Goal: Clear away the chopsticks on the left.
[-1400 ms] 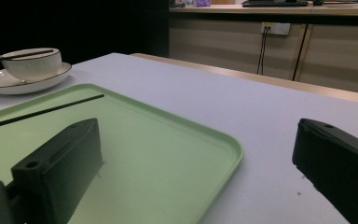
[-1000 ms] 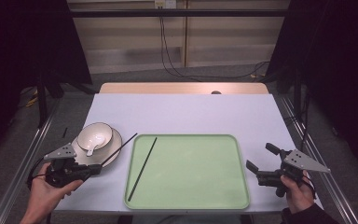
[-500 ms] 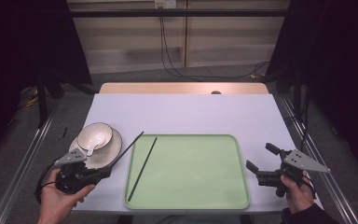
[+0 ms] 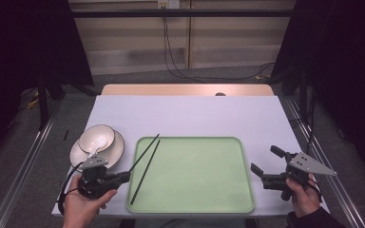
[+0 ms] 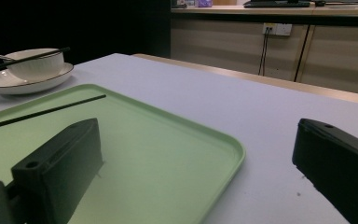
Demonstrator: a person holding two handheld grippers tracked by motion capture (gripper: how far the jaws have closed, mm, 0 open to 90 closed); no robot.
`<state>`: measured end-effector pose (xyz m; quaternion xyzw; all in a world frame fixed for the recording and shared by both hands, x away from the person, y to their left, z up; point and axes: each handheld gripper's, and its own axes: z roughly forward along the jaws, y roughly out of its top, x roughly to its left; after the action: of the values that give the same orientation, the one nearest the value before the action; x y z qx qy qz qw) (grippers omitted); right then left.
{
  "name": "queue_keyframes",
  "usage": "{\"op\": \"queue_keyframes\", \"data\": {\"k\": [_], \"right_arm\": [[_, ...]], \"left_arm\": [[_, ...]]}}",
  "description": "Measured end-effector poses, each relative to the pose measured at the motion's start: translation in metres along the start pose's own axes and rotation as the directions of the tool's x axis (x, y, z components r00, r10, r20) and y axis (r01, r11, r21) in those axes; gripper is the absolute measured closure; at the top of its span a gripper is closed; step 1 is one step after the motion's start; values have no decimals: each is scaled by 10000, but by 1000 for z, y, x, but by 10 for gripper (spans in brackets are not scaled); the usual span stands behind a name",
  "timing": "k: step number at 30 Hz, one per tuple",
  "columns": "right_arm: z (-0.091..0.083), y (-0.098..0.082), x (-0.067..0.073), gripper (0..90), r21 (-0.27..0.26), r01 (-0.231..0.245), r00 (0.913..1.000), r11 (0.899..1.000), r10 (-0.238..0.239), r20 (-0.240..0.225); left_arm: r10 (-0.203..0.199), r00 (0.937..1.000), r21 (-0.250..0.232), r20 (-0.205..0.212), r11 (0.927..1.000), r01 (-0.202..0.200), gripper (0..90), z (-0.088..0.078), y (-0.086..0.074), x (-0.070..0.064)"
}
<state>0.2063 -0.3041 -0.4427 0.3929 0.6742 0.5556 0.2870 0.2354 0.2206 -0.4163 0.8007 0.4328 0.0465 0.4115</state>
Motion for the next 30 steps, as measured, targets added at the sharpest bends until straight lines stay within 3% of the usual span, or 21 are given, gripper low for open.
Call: {"op": "queue_keyframes", "data": {"k": [3,7,10,13,14,19,23,26,28,30], "right_arm": [[0,0,0,8,-2,-57,10000,10000,57,-2],[0,0,0,8,13,2,10000,10000,-2,-46],[1,0,0,8,7,9,10000,10000,-9,-37],[1,0,1,8,-40,-39,10000,10000,39,-19],[1,0,1,8,-25,-47,10000,10000,47,-41],[1,0,0,8,-2,38,10000,10000,-38,-83],[1,0,1,5,18,45,9999,10000,-44,-97],[1,0,1,5,18,25,10000,10000,-25,-83],[1,0,1,5,-3,56,10000,10000,-56,-61],[1,0,1,5,43,37,9999,10000,-37,-104]], "left_arm": [[-526,9986,-11,-67,9986,525,856,7,-1,-5],[-844,9955,177,-440,9962,853,856,18,3,-8],[-1334,9874,249,-851,9904,1359,855,27,9,-9],[-1476,9829,241,-1101,9882,1511,855,32,13,-10],[-1708,9763,276,-1332,9840,1759,855,37,15,-11],[-1930,9677,488,-1624,9779,2033,856,53,15,-17],[-1897,9695,762,-1549,9762,2032,856,66,12,-21],[-1880,9676,940,-1688,9741,2056,856,72,13,-23],[-1991,9593,1005,-2001,9698,2223,856,74,13,-22],[-2130,9576,1088,-1941,9654,2368,856,77,11,-20]]}}
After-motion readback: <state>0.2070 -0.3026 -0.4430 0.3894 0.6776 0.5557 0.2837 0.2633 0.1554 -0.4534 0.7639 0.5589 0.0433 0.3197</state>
